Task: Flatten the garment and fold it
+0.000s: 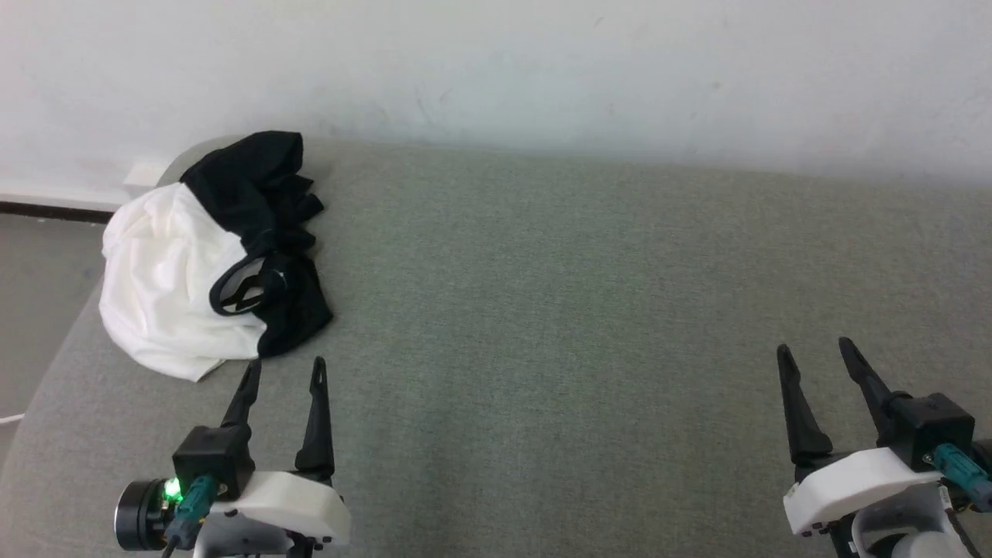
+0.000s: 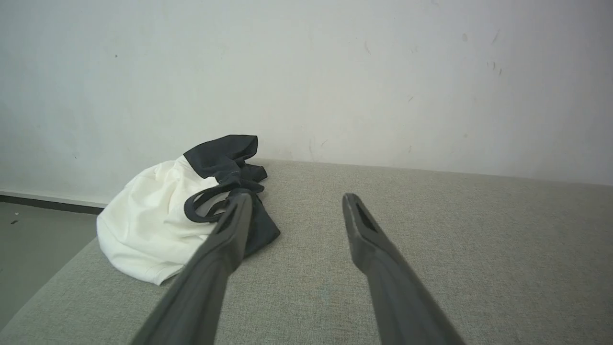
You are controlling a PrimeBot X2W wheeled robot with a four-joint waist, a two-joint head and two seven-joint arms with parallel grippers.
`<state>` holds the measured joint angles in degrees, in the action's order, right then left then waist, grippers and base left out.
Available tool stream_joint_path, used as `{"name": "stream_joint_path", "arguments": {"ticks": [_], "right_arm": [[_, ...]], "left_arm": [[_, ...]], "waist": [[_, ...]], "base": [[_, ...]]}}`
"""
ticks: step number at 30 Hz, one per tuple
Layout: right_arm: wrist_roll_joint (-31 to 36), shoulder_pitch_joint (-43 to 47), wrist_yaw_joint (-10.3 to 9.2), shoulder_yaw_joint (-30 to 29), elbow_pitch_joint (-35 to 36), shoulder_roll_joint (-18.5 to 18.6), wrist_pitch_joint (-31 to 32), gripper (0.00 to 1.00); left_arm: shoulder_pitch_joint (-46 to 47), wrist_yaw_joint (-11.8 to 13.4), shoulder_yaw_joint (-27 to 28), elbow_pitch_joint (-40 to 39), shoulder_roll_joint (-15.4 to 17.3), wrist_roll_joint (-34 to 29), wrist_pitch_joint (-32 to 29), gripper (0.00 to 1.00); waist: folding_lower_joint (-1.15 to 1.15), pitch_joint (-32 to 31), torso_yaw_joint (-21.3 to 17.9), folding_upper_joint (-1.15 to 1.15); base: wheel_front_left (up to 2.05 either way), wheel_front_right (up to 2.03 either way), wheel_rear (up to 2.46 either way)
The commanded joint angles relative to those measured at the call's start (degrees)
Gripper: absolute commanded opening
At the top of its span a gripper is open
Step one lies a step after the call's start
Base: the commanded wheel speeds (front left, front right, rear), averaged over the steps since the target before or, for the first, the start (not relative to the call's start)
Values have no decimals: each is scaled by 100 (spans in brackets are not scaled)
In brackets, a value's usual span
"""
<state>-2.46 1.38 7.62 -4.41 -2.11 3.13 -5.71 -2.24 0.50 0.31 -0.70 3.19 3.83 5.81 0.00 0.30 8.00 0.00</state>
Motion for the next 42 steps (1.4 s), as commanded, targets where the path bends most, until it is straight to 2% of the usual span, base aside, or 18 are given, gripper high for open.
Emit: {"name": "stream_joint_path", "arguments": {"ticks": [1, 26, 42], "right_arm": [[-28, -62, -5, 4, -15, -10, -58, 100], [-89, -150, -8, 257, -307, -15, -357, 100], [-201, -162, -10, 298, -473, -19, -548, 100]], "left_arm": [[-56, 0, 35, -24, -13, 50, 46, 100], [-248, 22, 64, 35, -19, 226, 346, 100], [-450, 7, 210, 64, -23, 375, 537, 100]], "waist": [[0, 10, 81, 0], [0, -117, 1138, 0], [0, -207, 1517, 0]], "base": [[0, 0, 0], [0, 0, 0], [0, 0, 0]]}}
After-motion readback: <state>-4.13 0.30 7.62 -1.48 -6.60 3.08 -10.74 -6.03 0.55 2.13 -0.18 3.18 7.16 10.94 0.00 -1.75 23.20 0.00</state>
